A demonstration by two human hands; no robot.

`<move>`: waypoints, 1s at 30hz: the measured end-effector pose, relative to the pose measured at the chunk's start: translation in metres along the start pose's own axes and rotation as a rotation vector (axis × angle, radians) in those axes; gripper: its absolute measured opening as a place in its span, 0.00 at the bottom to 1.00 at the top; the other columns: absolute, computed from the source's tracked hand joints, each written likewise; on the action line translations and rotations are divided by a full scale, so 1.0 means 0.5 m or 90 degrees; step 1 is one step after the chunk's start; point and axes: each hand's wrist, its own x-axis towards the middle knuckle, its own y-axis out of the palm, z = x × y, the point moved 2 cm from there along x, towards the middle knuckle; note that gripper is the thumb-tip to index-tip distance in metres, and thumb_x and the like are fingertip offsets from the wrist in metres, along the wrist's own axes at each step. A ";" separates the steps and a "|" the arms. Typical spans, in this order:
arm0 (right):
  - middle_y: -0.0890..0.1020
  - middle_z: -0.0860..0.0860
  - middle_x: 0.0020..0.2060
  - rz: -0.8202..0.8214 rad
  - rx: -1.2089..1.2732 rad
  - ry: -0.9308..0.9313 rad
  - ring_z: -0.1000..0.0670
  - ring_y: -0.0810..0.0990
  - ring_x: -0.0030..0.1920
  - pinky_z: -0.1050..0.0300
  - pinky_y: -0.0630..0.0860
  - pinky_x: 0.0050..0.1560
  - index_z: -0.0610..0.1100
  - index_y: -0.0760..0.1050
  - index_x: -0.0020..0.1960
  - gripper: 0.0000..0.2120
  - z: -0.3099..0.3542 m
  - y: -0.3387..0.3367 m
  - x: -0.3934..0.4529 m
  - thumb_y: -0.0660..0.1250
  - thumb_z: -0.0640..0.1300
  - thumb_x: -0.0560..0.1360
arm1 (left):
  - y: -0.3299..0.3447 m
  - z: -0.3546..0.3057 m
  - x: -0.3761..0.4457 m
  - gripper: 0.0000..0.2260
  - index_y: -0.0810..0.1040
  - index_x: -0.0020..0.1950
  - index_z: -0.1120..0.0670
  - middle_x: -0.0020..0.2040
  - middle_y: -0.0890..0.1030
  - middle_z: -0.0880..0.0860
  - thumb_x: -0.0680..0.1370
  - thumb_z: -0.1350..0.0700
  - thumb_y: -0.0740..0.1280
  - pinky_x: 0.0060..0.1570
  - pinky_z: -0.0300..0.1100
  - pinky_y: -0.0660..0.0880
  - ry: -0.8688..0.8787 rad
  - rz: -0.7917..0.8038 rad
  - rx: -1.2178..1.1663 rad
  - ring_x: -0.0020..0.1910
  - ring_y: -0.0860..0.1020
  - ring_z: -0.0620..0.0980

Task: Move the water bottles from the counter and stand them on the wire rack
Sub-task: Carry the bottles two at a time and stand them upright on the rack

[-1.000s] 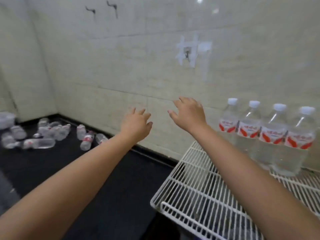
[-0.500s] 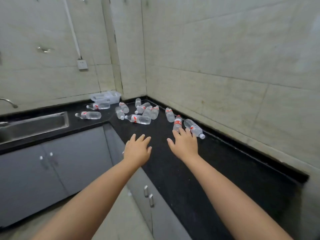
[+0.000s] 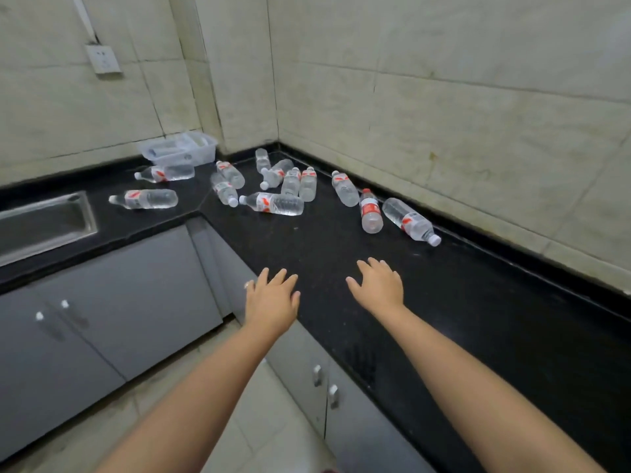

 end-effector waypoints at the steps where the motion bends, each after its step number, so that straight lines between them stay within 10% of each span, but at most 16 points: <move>1: 0.67 0.45 0.70 -0.006 0.004 0.026 0.44 0.63 0.71 0.46 0.63 0.68 0.43 0.63 0.70 0.23 -0.010 0.004 0.035 0.57 0.52 0.78 | 0.006 0.004 0.032 0.20 0.60 0.74 0.49 0.76 0.58 0.49 0.82 0.50 0.51 0.74 0.54 0.53 0.006 0.006 -0.001 0.76 0.51 0.56; 17: 0.72 0.42 0.64 -0.031 0.032 0.289 0.42 0.69 0.65 0.49 0.68 0.62 0.42 0.66 0.67 0.23 -0.238 0.057 0.510 0.62 0.52 0.76 | 0.094 -0.120 0.630 0.20 0.60 0.74 0.48 0.77 0.57 0.48 0.81 0.49 0.53 0.74 0.50 0.55 0.208 0.097 0.032 0.77 0.50 0.54; 30: 0.63 0.45 0.71 0.023 -0.029 0.448 0.44 0.61 0.71 0.49 0.54 0.72 0.46 0.54 0.73 0.34 -0.328 0.102 0.727 0.66 0.50 0.73 | 0.220 -0.332 0.958 0.34 0.55 0.75 0.55 0.78 0.49 0.51 0.75 0.44 0.63 0.75 0.50 0.48 0.335 0.231 -0.238 0.77 0.44 0.54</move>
